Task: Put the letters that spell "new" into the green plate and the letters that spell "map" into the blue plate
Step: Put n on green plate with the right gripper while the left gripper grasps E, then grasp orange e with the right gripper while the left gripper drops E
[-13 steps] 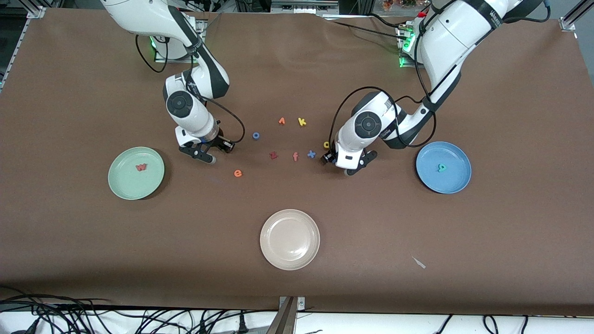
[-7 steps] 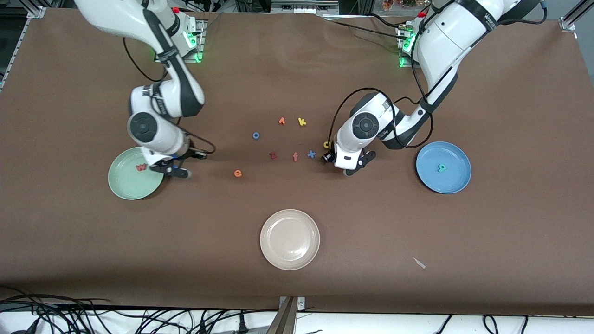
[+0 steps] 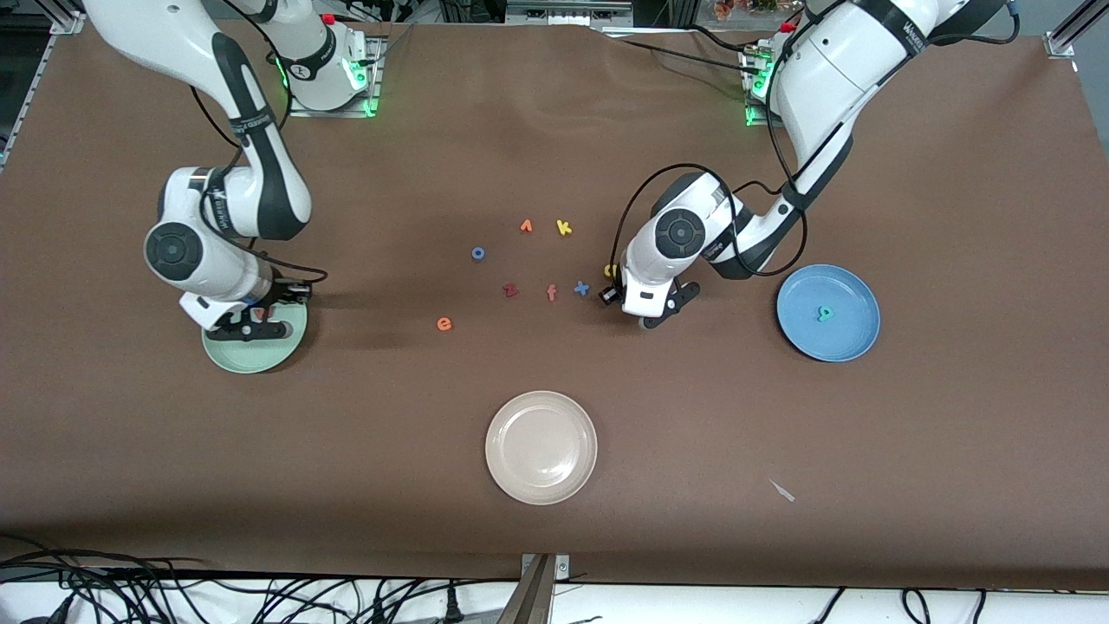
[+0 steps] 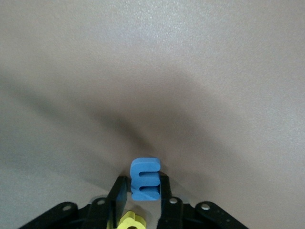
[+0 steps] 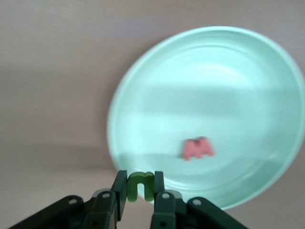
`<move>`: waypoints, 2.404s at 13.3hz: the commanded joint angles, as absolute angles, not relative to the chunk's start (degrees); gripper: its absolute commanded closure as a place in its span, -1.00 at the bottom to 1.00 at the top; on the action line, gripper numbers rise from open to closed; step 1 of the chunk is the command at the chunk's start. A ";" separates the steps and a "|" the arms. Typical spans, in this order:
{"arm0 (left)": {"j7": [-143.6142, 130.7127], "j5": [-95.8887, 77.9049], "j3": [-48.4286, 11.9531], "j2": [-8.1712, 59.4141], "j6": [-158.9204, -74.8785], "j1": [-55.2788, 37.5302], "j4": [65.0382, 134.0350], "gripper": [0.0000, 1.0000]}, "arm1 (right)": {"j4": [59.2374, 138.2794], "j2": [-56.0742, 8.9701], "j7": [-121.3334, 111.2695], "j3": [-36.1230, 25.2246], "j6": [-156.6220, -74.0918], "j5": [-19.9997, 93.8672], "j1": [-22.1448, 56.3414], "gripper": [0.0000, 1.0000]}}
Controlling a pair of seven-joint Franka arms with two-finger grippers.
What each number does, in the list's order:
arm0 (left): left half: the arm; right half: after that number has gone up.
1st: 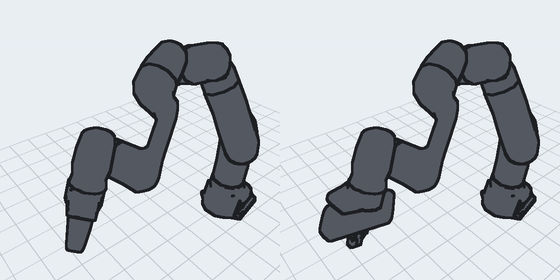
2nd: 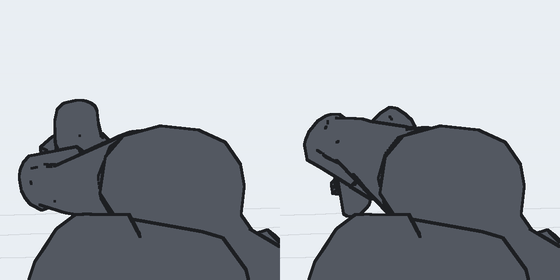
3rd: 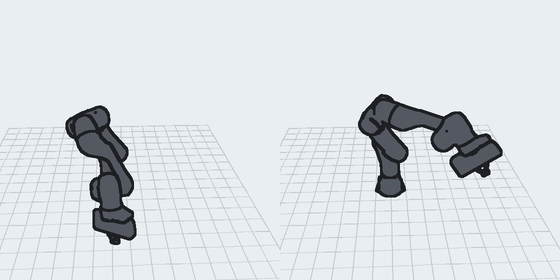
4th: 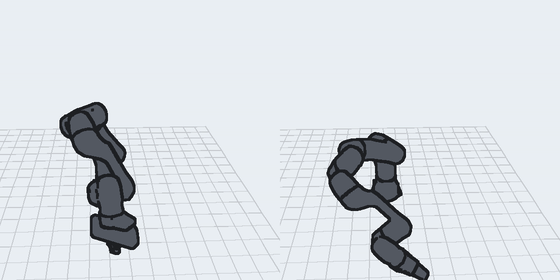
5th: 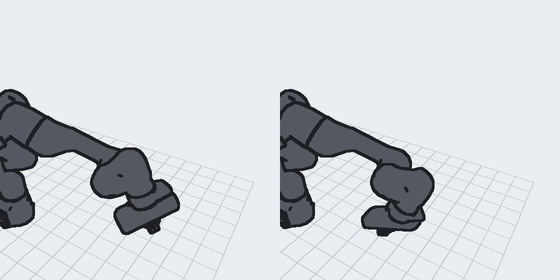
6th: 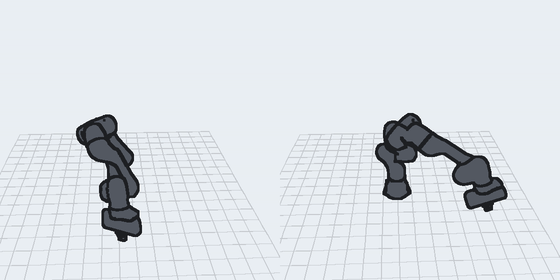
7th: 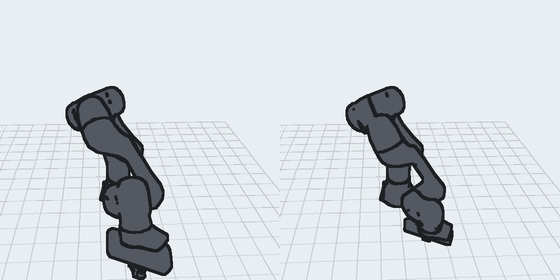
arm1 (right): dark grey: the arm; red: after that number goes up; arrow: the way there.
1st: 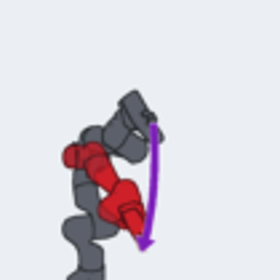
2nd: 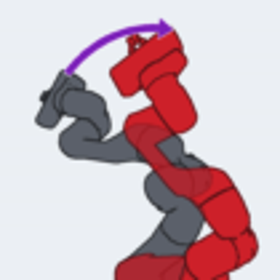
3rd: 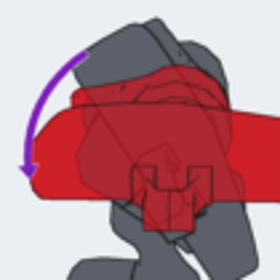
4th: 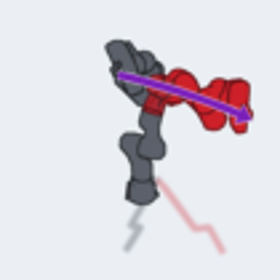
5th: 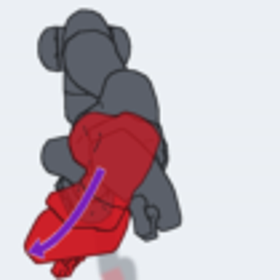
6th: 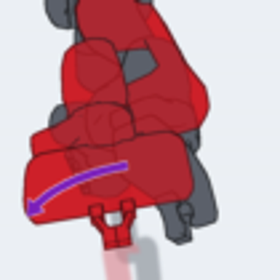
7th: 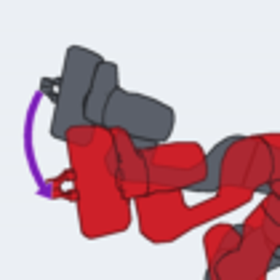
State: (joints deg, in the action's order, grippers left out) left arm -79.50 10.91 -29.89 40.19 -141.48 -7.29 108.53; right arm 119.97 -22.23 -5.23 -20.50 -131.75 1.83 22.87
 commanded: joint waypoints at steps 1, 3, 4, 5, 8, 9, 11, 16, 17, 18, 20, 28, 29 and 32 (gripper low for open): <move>-79.63 10.72 -28.56 41.48 -141.77 -8.44 107.67 0.53 | 119.79 -23.64 -9.05 -22.15 -133.67 -0.26 22.15 -0.13; -79.11 10.81 -28.56 41.22 -141.42 -8.26 107.58 0.63 | 119.62 -23.38 -8.44 -22.15 -133.42 0.35 22.15 -1.00; -78.67 10.90 -28.56 40.52 -140.55 -8.09 107.49 0.63 | 119.36 -23.03 -7.31 -21.89 -133.16 0.79 22.84 -1.00; -77.71 11.42 -28.65 39.04 -139.06 -7.56 107.32 0.63 | 118.40 -23.03 -4.95 -21.54 -132.72 1.57 23.11 -1.00; -71.74 11.51 -29.00 33.94 -128.62 -4.85 105.30 0.63 | 114.53 -23.03 5.85 -16.19 -127.72 3.68 23.20 -1.00; -68.93 11.34 -29.00 32.36 -124.58 -3.27 104.25 0.63 | 113.83 -23.11 9.54 -14.26 -127.44 5.00 23.20 -1.00; -60.60 10.81 -29.27 30.07 -117.28 2.34 103.45 0.66 | 112.86 -23.55 16.14 -10.39 -128.40 6.94 23.20 -1.00; -35.73 10.81 -29.36 28.92 -109.34 16.76 104.41 0.64 | 107.06 -28.91 24.32 -5.54 -130.77 9.22 25.22 -1.00; -31.07 11.16 -29.27 29.35 -109.34 19.14 105.20 0.63 | 106.53 -29.79 26.35 -5.28 -132.09 9.58 26.18 -1.00; -27.11 11.51 -29.27 29.96 -109.60 21.42 105.81 0.63 | 105.83 -30.84 27.93 -5.19 -133.58 9.67 27.15 -1.00; -22.95 11.51 -29.18 32.16 -109.95 23.55 105.73 0.62 | 103.73 -33.56 30.92 -5.10 -135.26 9.58 28.82 -1.00; -23.11 13.98 -29.18 34.64 -110.40 24.17 106.09 -1.00 | 101.25 -38.67 33.49 -5.18 -138.60 9.58 32.52 -0.77; -23.72 13.63 -29.70 33.41 -110.13 24.08 106.00 -1.00 | 101.25 -38.67 33.40 -5.10 -138.60 9.58 32.61 -0.67; -33.70 10.04 -36.98 31.29 -108.81 24.17 105.82 -1.00 | 101.34 -38.76 33.49 -5.10 -138.25 9.58 32.96 -0.14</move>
State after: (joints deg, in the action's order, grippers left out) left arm -27.58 12.35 -32.90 33.98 -110.29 24.06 105.25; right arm 102.63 -38.03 33.06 -4.88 -138.67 8.76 32.29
